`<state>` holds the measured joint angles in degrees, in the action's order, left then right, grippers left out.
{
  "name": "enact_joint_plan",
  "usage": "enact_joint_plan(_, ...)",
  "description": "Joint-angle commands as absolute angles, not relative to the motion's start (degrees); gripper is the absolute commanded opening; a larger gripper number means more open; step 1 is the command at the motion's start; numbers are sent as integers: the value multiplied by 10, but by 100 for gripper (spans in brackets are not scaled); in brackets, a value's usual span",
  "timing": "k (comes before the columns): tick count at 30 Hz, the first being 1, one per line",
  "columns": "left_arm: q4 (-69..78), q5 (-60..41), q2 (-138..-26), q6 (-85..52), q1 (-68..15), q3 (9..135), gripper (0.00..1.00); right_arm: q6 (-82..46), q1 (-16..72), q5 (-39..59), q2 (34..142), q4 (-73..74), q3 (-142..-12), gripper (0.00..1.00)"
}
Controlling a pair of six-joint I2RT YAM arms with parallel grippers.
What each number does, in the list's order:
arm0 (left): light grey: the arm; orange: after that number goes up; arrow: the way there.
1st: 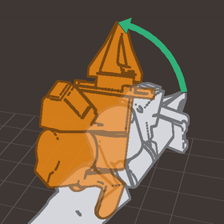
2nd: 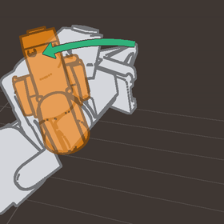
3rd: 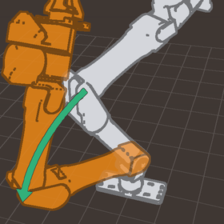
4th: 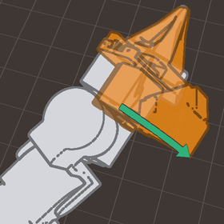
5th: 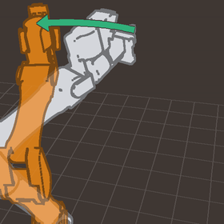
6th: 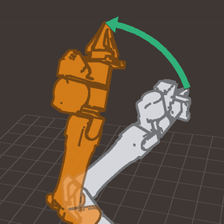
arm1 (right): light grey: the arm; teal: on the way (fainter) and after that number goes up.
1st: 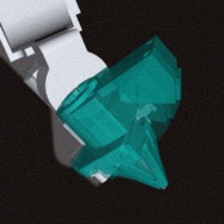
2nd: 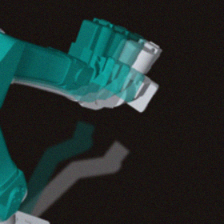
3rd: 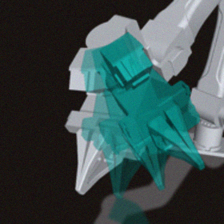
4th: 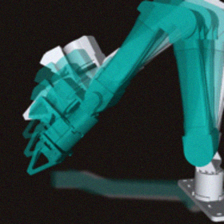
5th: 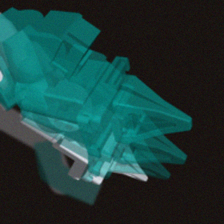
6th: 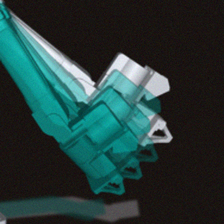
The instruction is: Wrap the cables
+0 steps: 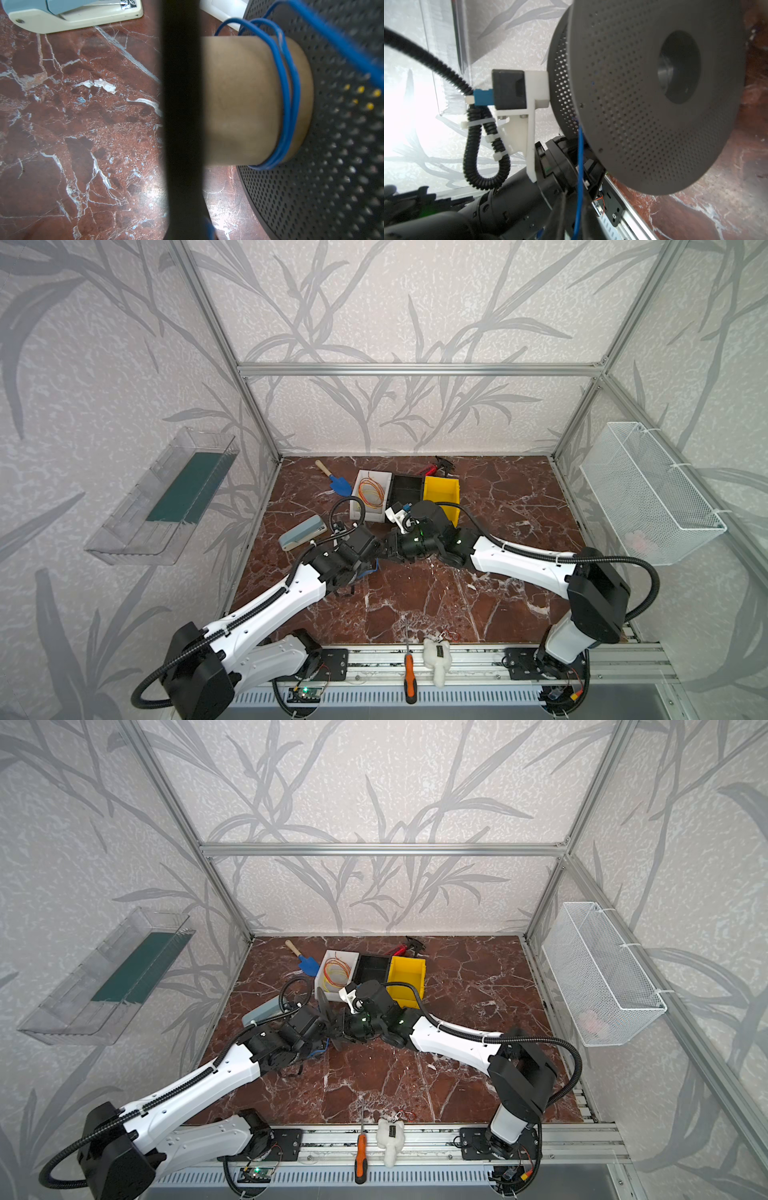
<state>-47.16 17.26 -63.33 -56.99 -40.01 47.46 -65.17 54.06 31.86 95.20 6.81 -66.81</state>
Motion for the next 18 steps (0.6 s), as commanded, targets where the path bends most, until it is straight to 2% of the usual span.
enact_joint_plan(1, -460, 191, -639, -566, -413, 504, 0, -644, 555, 349, 953, 97, -684, 3)
enact_joint_plan(2, -461, 192, -638, -565, -414, 505, 0, -638, 555, 349, 950, 91, -683, 0)
enact_joint_plan(11, -460, 185, -635, -576, -413, 512, 0, -548, 553, 335, 907, -19, -667, 0)
enact_joint_plan(18, -381, 91, -629, -626, -393, 503, 0, -340, 597, 224, 868, -250, -705, 0)
